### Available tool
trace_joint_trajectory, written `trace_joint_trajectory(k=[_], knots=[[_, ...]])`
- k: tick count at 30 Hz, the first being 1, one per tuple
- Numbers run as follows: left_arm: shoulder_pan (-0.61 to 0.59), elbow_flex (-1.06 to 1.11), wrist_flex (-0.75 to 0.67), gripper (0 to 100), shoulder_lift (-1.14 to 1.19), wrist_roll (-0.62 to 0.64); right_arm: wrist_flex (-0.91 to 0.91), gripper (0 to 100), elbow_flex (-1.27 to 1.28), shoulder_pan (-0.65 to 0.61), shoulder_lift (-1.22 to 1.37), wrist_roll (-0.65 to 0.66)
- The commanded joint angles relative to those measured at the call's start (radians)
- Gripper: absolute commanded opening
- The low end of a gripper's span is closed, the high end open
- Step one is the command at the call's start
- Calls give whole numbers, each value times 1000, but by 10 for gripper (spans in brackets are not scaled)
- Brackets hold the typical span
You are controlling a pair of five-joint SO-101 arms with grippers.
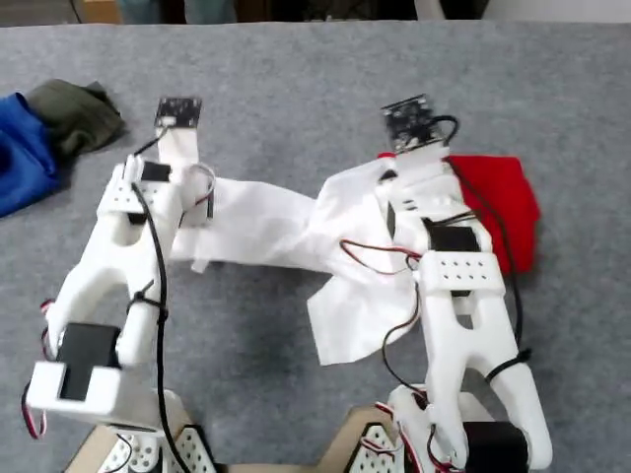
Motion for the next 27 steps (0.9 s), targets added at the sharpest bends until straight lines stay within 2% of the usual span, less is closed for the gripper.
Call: trace_joint_trajectory(k=[1,4,9,14,18,22,27], knots=[[-22,-125,29,30,58,11,-63,13,-48,17,-2,-54],[-41,-189,64,52,161,14,-81,13,-44,17,-2,-63],[-90,-325,164,185,241,75,-83,13,-31,17,-2,-44],[-102,-398,316,184,203,83,-81,13,-31,17,-2,-44],[-137,-335,411,183,120,75,-81,13,-31,17,-2,-44],[-211,-134,361,152,21,-34,-78,13,-31,17,-2,-44],[-266,85,133,171,-55,-98,-78,13,-31,15,-2,-44]])
